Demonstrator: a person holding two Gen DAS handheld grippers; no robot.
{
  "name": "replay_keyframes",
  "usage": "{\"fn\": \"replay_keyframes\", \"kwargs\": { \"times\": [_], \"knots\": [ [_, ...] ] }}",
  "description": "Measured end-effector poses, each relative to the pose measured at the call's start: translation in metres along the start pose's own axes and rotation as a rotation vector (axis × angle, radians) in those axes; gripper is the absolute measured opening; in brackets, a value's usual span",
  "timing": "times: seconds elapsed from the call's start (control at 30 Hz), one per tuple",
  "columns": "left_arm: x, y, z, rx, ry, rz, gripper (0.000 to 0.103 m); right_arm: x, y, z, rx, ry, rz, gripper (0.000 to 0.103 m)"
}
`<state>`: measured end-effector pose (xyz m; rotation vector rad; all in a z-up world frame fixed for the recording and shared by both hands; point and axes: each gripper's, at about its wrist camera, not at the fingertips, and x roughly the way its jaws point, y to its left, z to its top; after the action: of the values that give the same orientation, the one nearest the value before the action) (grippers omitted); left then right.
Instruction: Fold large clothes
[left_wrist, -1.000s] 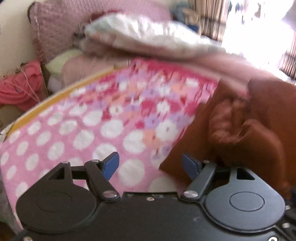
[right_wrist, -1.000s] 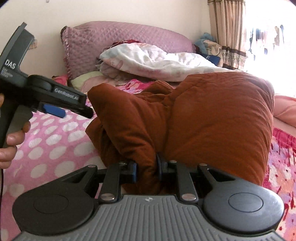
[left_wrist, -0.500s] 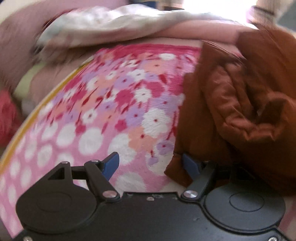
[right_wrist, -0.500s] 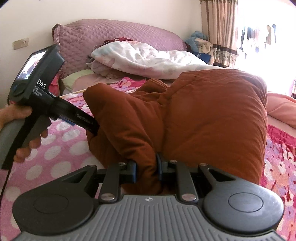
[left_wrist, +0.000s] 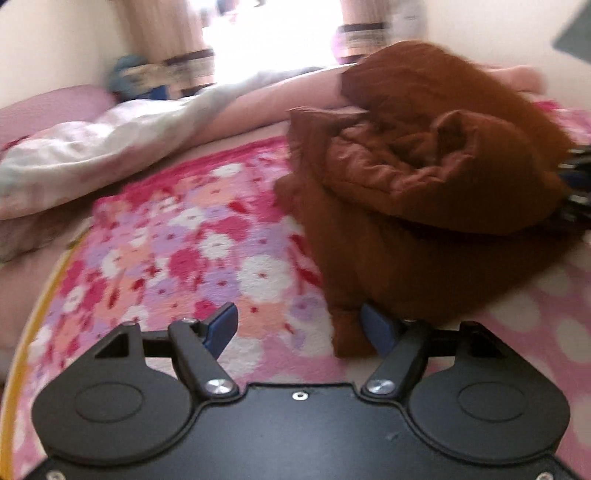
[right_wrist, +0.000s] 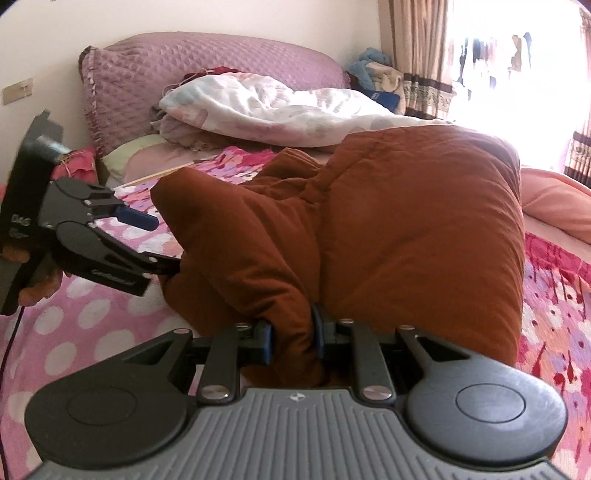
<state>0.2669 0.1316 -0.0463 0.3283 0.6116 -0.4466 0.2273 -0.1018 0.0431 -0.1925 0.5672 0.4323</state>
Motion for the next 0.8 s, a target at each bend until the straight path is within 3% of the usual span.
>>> {"fn": "replay_keyframes", "kwargs": {
  "times": [0.1, 0.33, 0.4, 0.47, 0.5, 0.8],
  "knots": [
    [-0.021, 0.008, -0.004, 0.052, -0.014, -0.187, 0.075, 0.001, 0.0, 0.001, 0.007, 0.006, -0.003, 0.023],
    [-0.037, -0.026, 0.009, 0.265, -0.165, -0.317, 0.075, 0.003, 0.002, 0.003, 0.007, 0.019, -0.013, 0.023],
    [-0.03, -0.035, 0.014, 0.291, -0.163, -0.333, 0.077, 0.003, 0.004, 0.003, 0.008, 0.019, -0.02, 0.023],
    [-0.002, -0.043, 0.022, 0.281, -0.013, -0.308, 0.074, 0.004, 0.006, 0.003, 0.005, 0.021, -0.028, 0.023],
    [0.01, -0.045, 0.022, 0.284, 0.022, -0.297, 0.073, 0.004, 0.006, 0.004, 0.006, 0.022, -0.031, 0.023],
    [0.02, -0.049, 0.019, 0.321, 0.002, -0.302, 0.073, 0.002, 0.017, 0.006, -0.029, 0.016, -0.068, 0.026]
  ]
}}
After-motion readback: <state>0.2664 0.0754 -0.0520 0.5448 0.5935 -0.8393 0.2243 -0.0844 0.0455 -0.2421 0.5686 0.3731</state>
